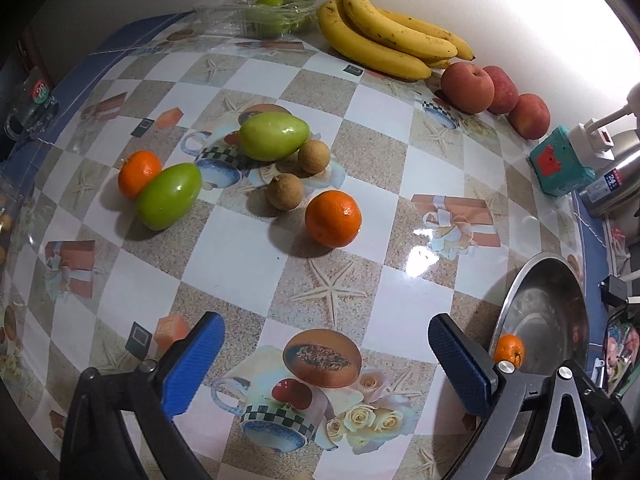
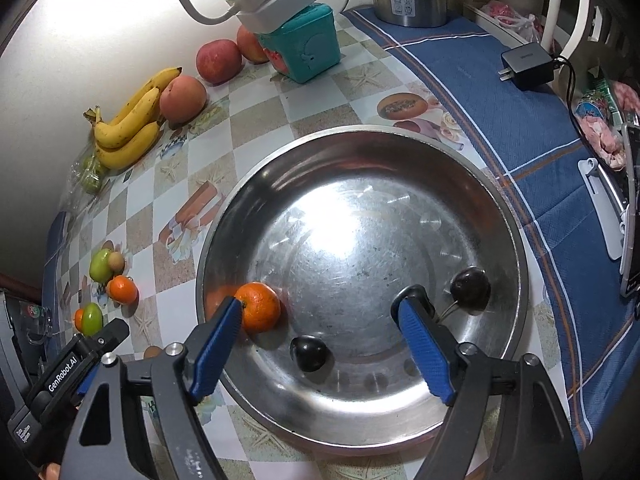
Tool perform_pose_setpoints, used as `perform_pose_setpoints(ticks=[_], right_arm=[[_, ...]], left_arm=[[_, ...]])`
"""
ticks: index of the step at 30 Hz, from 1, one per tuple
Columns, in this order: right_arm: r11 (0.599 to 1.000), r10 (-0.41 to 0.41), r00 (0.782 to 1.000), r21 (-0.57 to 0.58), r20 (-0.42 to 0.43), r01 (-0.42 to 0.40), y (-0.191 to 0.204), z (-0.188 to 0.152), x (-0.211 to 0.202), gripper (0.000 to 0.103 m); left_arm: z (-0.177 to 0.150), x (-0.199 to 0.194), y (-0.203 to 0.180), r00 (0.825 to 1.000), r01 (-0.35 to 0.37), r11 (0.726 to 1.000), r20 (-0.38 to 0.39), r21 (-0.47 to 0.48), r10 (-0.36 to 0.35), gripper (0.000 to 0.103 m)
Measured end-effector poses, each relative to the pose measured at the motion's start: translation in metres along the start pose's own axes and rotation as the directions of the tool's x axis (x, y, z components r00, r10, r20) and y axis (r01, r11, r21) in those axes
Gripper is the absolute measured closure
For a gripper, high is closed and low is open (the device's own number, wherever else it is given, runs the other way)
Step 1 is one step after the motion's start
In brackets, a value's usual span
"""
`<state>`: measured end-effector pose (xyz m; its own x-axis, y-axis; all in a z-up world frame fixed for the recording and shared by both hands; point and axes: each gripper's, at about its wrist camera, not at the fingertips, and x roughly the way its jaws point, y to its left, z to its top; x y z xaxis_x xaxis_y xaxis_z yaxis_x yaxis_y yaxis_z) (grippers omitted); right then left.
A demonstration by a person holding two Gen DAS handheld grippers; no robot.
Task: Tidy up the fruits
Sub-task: 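Move both open tools away from the plate toward the loose oranges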
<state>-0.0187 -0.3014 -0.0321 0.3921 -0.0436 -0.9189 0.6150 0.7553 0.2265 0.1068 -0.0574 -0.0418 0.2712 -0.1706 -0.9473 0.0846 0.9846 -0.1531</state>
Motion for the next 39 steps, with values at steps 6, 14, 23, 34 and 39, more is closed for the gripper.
perform_pose_setpoints(ticks=[6,14,23,34,39], right_arm=[[1.0,-0.01,1.0,-0.015,0.023,0.011,0.001,0.001,-0.001,0.0],[0.999,-0.011,0.998,-0.034,0.066,0.013,0.004,0.0,-0.004,0.0],[0.999,-0.008,0.995,-0.045,0.102,0.013,0.013,-0.002,-0.004,0.0],[0.99,0.027,0.991,-0.142,0.133,-0.008,0.048,-0.01,-0.001,0.0],[0.978,0.057,0.991,-0.206,0.122,-0.031,0.071,-0.018,0.002,0.0]], left_arm=[[0.0,-0.002,0.003,1.0,-0.011,1.0,0.011,-0.011,0.011,0.0],[0.006,-0.011,0.01,0.999,-0.009,1.0,0.044,-0.026,0.01,0.0],[0.015,-0.021,0.022,0.997,0.009,1.0,0.071,-0.003,-0.009,0.0],[0.033,-0.039,0.036,0.971,-0.15,0.973,0.211,0.176,0.112,0.0],[0.042,-0.039,0.063,0.974,-0.139,0.979,0.2,0.152,0.107,0.0]])
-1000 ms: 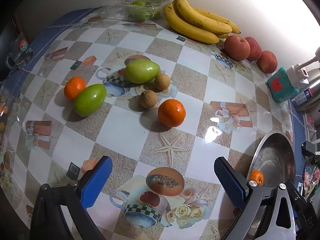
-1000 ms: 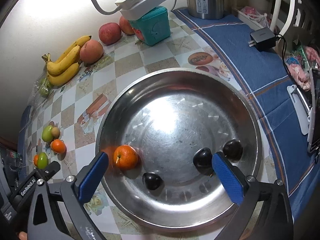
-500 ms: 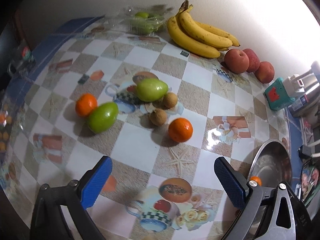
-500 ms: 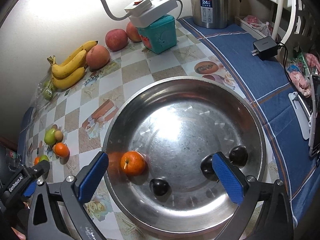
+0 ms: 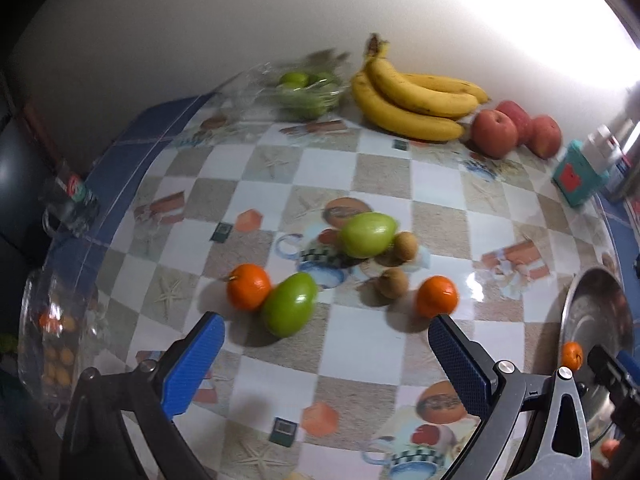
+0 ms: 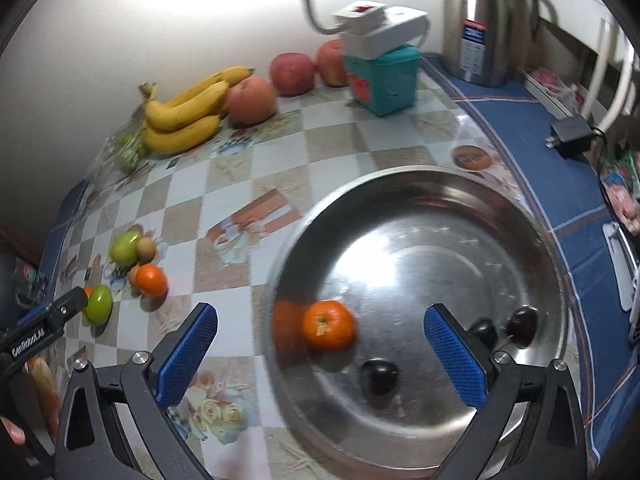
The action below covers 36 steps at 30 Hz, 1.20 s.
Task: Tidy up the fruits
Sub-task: 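Move both open tools away from the plate toward the loose oranges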
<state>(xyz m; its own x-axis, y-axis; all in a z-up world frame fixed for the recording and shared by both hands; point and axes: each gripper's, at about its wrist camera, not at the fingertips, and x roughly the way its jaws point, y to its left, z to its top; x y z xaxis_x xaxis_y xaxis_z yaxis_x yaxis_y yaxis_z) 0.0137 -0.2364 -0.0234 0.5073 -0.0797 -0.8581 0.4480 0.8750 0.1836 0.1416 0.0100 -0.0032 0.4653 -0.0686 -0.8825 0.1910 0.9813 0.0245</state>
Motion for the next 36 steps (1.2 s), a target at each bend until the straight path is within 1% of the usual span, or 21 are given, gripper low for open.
perform_pose_setpoints(ticks=[2,5,7,9,13,15,17,21,24,28,32,34,36], right_arm=[[1.0,0.021,1.0,-0.017,-0.001,-0.021,0.01,-0.001,0.001,0.0],[0.997,0.031,1.0,-0.073,-0.003,-0.031,0.031,-0.004,0.004,0.0],[0.994,0.05,0.999,-0.096,-0.012,-0.051,0.042,-0.005,0.005,0.0],[0.989,0.092,0.995,-0.115,-0.033,-0.095,0.054,-0.007,0.008,0.0],[0.977,0.117,0.991,-0.171,-0.058,-0.125,0.079,-0.011,0.015,0.0],[0.968,0.154,0.986,-0.188,-0.07,-0.164,0.091,-0.012,0.019,0.0],[0.963,0.17,0.982,-0.198,-0.079,-0.182,0.099,-0.01,0.022,0.0],[0.964,0.151,0.985,-0.207,-0.082,-0.165,0.109,-0.002,0.03,0.0],[0.965,0.143,0.986,-0.21,-0.091,-0.159,0.114,0.006,0.035,0.0],[0.967,0.141,0.983,-0.194,-0.121,-0.163,0.119,0.015,0.048,0.0],[0.966,0.128,0.982,-0.207,-0.141,-0.155,0.127,0.017,0.061,0.0],[0.965,0.132,0.979,-0.206,-0.153,-0.162,0.131,0.018,0.068,0.001],[0.965,0.126,0.98,-0.21,-0.157,-0.158,0.135,0.018,0.073,0.001]], left_arm=[[0.002,0.001,0.012,1.0,0.001,1.0,0.0,-0.024,-0.001,0.0],[0.003,0.002,0.033,1.0,0.0,0.999,0.002,-0.054,0.001,0.0],[0.002,0.004,0.046,1.0,0.019,0.996,-0.005,-0.086,-0.019,0.0],[0.002,0.006,0.057,0.999,0.033,0.992,-0.011,-0.12,-0.035,0.0],[0.003,0.01,0.073,0.998,0.056,0.986,-0.012,-0.157,-0.058,0.0],[0.004,0.016,0.081,0.997,0.072,0.981,-0.017,-0.179,-0.076,0.0],[0.004,0.021,0.089,0.995,0.085,0.976,-0.025,-0.199,-0.092,0.0],[0.005,0.034,0.106,0.994,0.097,0.967,-0.027,-0.234,-0.106,0.0],[0.006,0.047,0.114,0.992,0.103,0.962,-0.048,-0.251,-0.119,0.0],[0.007,0.062,0.122,0.986,0.126,0.946,-0.063,-0.3,-0.152,0.0],[0.01,0.068,0.126,0.984,0.144,0.932,-0.053,-0.333,-0.171,0.0],[0.013,0.07,0.124,0.983,0.153,0.932,-0.046,-0.327,-0.177,0.0],[0.014,0.073,0.12,0.984,0.147,0.939,-0.054,-0.311,-0.171,0.0]])
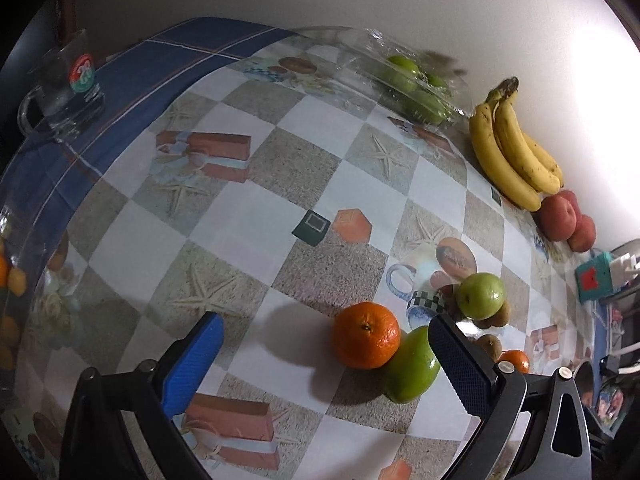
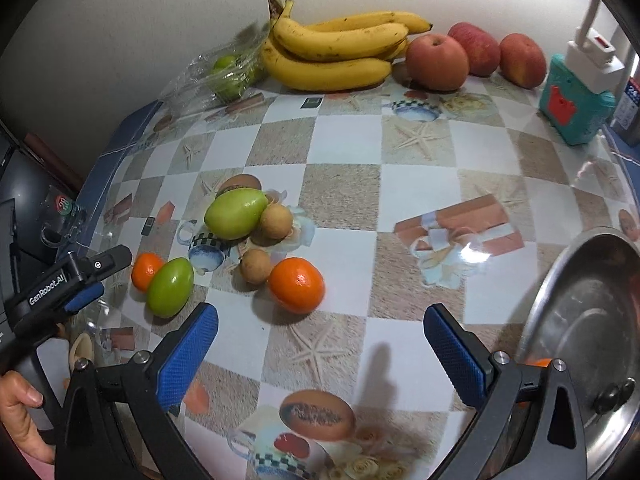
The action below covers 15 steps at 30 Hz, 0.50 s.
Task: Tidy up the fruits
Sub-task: 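Move both open tools away from the plate toward the loose oranges, then close the left gripper on an orange while the right gripper closes on another orange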
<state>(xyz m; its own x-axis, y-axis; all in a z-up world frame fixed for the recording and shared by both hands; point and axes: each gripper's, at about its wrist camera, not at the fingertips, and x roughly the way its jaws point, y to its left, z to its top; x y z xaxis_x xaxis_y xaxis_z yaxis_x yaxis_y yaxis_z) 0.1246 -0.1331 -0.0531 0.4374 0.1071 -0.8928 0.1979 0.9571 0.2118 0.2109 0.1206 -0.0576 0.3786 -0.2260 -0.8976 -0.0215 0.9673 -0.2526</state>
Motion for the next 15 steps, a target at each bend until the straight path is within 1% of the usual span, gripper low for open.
perform_pose_setpoints(ticks=[2,4,5,7,8,9,11,13,14,15], right_arm=[[1.0,-0.004,1.0,-0.011,-0.003,0.004,0.003,0.002,0.005,0.003],[1.0,-0.012,1.0,-0.022,-0.012,0.011,0.008,0.003,0.011,0.013],[1.0,-0.015,1.0,-0.026,-0.015,0.014,0.009,0.004,0.012,0.016],[0.999,-0.024,1.0,-0.036,-0.02,0.023,0.012,0.004,0.017,0.018],[0.999,-0.027,0.999,-0.039,-0.021,0.026,0.013,0.005,0.018,0.018],[0.999,-0.03,0.999,-0.042,-0.022,0.029,0.015,0.005,0.02,0.018],[0.998,-0.036,0.999,-0.053,-0.024,0.035,0.017,0.006,0.023,0.018],[0.997,-0.043,0.999,-0.061,-0.028,0.042,0.019,0.006,0.026,0.018],[0.997,-0.045,0.999,-0.063,-0.029,0.043,0.021,0.006,0.027,0.018],[0.997,-0.046,0.998,-0.065,-0.029,0.044,0.022,0.006,0.028,0.019]], left_arm=[[0.001,0.002,-0.002,1.0,-0.009,1.0,0.001,0.012,0.009,0.0],[0.002,0.005,-0.004,1.0,-0.01,1.0,0.002,0.023,0.01,0.001],[0.003,0.005,-0.005,1.0,-0.013,1.0,0.002,0.028,0.013,0.002],[0.003,0.008,-0.008,1.0,-0.017,0.999,-0.001,0.037,0.017,0.007],[0.003,0.009,-0.009,1.0,-0.014,0.999,-0.005,0.04,0.015,0.015],[0.002,0.01,-0.009,1.0,-0.008,0.999,-0.013,0.041,0.009,0.019],[0.001,0.014,-0.011,1.0,-0.006,0.999,-0.03,0.045,0.007,0.021],[-0.001,0.016,-0.014,0.999,0.003,0.999,-0.042,0.05,-0.001,0.028],[-0.001,0.018,-0.015,0.999,0.012,0.999,-0.048,0.05,-0.01,0.034],[-0.001,0.018,-0.016,0.998,0.02,0.999,-0.053,0.046,-0.017,0.037]])
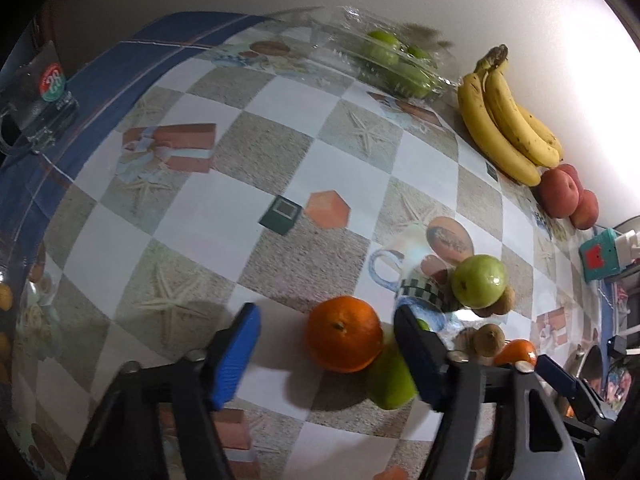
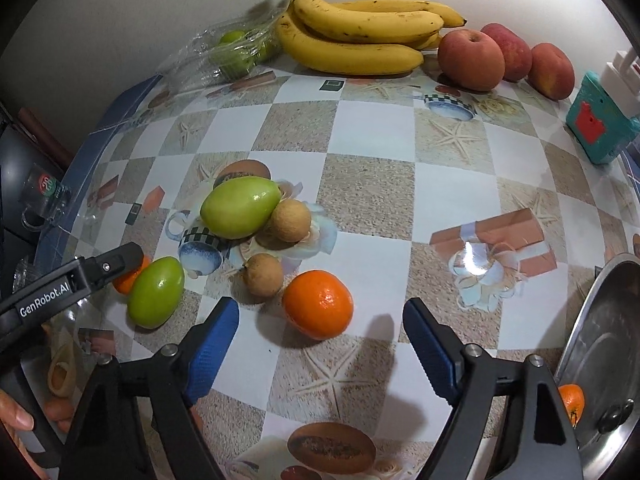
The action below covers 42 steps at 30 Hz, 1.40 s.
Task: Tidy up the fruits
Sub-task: 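Close the left gripper on an orange while the right gripper closes on another orange, then carry both held oranges over the steel plate with both tools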
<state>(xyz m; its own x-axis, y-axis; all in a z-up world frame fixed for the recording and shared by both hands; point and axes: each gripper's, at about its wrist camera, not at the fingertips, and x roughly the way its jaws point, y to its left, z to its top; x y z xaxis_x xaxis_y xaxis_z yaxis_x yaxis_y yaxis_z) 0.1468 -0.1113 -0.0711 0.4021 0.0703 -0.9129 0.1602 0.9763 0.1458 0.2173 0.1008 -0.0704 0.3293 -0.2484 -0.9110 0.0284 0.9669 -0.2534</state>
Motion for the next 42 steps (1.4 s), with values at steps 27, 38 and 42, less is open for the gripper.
perform_pose_setpoints(ticks=[27,38,42], right_arm=[[1.0,-0.018,1.0,0.013,0.015,0.018,-0.002,-0.007,-0.016,0.065],[0.997,-0.009,0.998,0.072,0.062,0.005,-0.017,-0.03,-0.057,0.065],[0.993,-0.022,0.997,0.12,0.071,0.013,-0.031,-0.039,-0.07,0.065]], left_arm=[[0.001,-0.014,0.006,0.997,0.076,0.996,0.009,-0.056,-0.075,0.061],[0.002,-0.052,-0.018,0.993,0.088,0.996,0.082,0.004,-0.088,0.061],[-0.002,-0.064,-0.028,0.988,0.111,0.993,0.102,0.027,-0.113,0.061]])
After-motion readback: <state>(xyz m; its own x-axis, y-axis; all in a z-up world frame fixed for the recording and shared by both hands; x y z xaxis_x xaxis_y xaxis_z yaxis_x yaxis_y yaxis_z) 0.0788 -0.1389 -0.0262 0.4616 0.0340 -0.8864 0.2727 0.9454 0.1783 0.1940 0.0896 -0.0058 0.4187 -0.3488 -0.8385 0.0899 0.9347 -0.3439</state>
